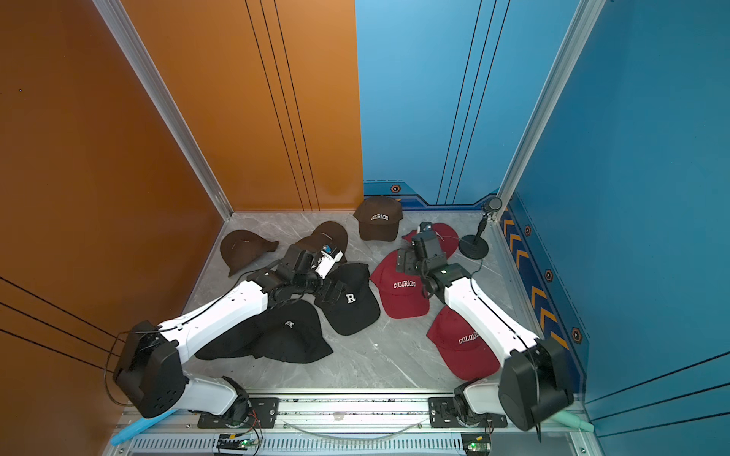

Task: Stack the baseball caps by color
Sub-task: Place the baseball cap at the center of the board, then move the baseball cap to the center of the board.

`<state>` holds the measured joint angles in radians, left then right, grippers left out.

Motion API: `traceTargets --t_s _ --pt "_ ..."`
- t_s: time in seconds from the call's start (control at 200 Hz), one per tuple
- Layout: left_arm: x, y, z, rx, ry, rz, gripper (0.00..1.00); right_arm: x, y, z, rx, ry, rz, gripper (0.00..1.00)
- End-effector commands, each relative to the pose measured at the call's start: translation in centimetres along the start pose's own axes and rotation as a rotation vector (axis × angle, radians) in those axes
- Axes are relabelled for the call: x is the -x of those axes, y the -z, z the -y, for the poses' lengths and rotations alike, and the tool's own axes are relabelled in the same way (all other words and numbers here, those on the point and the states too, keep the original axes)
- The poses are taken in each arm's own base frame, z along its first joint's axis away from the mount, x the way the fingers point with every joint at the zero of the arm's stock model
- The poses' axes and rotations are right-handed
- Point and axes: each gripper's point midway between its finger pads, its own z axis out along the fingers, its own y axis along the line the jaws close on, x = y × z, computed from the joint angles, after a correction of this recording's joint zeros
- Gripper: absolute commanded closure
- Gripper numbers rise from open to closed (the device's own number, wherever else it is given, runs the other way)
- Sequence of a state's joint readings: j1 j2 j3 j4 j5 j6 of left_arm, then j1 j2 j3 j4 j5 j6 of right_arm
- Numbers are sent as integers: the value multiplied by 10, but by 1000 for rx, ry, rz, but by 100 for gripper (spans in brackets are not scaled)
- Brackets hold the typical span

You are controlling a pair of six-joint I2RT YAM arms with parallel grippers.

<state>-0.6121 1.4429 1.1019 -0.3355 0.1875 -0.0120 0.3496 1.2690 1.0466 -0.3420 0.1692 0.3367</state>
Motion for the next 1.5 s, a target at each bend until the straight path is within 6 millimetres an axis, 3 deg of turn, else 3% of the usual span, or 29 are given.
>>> traceTargets --t_s 0.0,0.1,0.24,0.366,0.491,0.666,0.881,0.981,1.172,1.327,1.497 --pt "33 1 42 -107 -80 27 2 10 47 34 -25 -54 13 0" --pt "51 -20 98 -267 -135 9 2 9 80 62 -62 -131 39 0" --pt "56 -62 169 -491 -130 -63 2 -1 109 81 -84 -191 54 0" --pt "48 -95 216 -601 -146 -122 2 -14 117 89 -92 -217 42 0" --pt "37 -127 245 -671 -129 -177 3 -22 119 93 -80 -235 33 0" --pt "37 -164 262 -717 -108 -172 2 -26 118 92 -56 -238 23 0" --pt "55 -189 257 -769 -52 -114 3 -34 111 88 -28 -235 -2 0" --pt "63 -194 257 -814 -39 -95 2 -38 107 88 -22 -233 -16 0" --pt "72 -193 278 -1020 -11 -65 2 -41 103 87 -14 -236 -25 0" --pt "72 -203 279 -1046 26 -71 0 -42 103 88 -18 -236 -26 0" --pt "70 -208 272 -1043 55 -86 12 -42 101 89 -17 -234 -29 0"
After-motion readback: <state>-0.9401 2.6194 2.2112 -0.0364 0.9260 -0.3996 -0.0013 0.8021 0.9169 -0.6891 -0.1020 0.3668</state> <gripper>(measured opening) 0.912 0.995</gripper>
